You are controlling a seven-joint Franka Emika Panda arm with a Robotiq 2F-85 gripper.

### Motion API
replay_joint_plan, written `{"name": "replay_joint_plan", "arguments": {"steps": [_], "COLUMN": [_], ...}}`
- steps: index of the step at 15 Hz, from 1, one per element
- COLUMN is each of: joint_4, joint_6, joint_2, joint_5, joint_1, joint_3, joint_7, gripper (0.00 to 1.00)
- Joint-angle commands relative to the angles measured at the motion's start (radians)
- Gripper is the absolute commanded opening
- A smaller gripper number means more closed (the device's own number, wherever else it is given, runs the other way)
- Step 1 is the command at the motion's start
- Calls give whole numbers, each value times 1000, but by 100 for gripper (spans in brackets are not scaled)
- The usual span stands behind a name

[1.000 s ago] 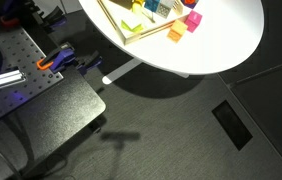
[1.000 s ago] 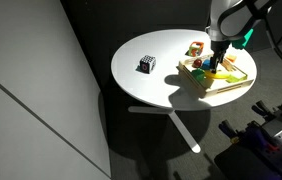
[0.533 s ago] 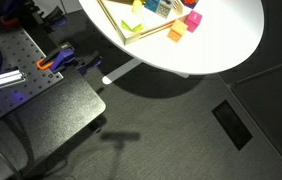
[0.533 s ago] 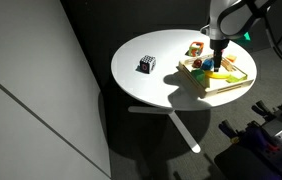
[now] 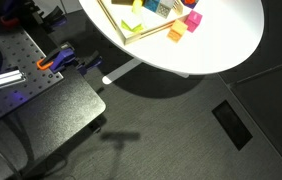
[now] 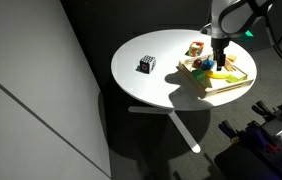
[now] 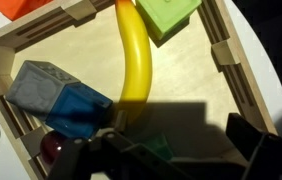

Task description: Take the green block off of the tray

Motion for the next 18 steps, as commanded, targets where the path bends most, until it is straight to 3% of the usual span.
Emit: {"name": "replay_joint_plan", "arguments": {"steps": [1,4,9,18], "joint_4": [2,2,-6,37], "joint_6": [-3,-3,104,201], "joint_2": [0,0,16,120], "joint_5": [1,1,-6,-16], "joint_1": [-1,-1,-9,-6], "joint_3": [1,1,16,29], "joint_7": [-1,-1,-68,-156], "gripper": [100,100,100,100]}}
